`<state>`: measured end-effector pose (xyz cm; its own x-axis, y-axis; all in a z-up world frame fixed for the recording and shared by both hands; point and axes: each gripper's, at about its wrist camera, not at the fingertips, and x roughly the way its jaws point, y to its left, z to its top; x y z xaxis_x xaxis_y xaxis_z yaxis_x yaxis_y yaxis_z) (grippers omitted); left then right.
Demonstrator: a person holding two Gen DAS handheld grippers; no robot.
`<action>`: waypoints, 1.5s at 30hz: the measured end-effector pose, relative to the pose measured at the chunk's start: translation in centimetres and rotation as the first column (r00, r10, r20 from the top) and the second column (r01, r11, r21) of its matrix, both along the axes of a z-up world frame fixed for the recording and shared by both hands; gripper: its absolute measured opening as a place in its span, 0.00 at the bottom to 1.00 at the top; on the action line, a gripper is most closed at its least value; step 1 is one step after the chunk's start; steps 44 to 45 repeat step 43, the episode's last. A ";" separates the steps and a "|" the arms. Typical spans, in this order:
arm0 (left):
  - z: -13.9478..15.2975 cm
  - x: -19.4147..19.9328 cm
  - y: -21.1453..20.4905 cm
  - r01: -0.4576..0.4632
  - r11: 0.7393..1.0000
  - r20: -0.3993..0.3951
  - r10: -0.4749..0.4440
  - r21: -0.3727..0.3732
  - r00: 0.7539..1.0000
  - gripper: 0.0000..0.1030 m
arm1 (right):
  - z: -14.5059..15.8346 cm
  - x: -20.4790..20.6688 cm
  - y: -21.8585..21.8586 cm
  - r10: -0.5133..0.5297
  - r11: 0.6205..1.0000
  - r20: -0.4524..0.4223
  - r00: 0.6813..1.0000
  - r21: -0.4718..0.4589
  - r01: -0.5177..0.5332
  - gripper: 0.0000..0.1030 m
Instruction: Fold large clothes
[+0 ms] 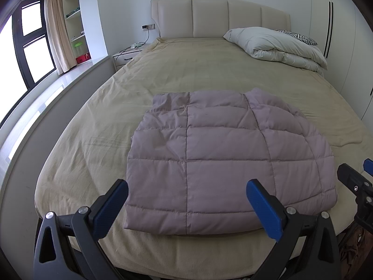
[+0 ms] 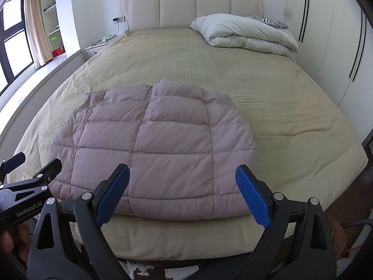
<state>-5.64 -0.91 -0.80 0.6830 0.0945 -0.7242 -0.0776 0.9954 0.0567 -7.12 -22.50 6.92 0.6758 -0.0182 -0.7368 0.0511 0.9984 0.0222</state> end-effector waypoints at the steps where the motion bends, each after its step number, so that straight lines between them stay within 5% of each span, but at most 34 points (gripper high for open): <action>1: 0.0 0.0 0.0 0.001 1.000 0.000 -0.001 0.000 1.000 1.00 | 0.0 0.0 0.0 0.000 1.000 0.000 1.000 0.000 0.000 0.90; 45: 0.6 -0.6 -0.2 0.020 1.000 0.045 -0.021 0.021 0.999 1.00 | -0.6 0.1 -0.4 0.018 1.000 -0.018 1.000 0.004 -0.018 0.90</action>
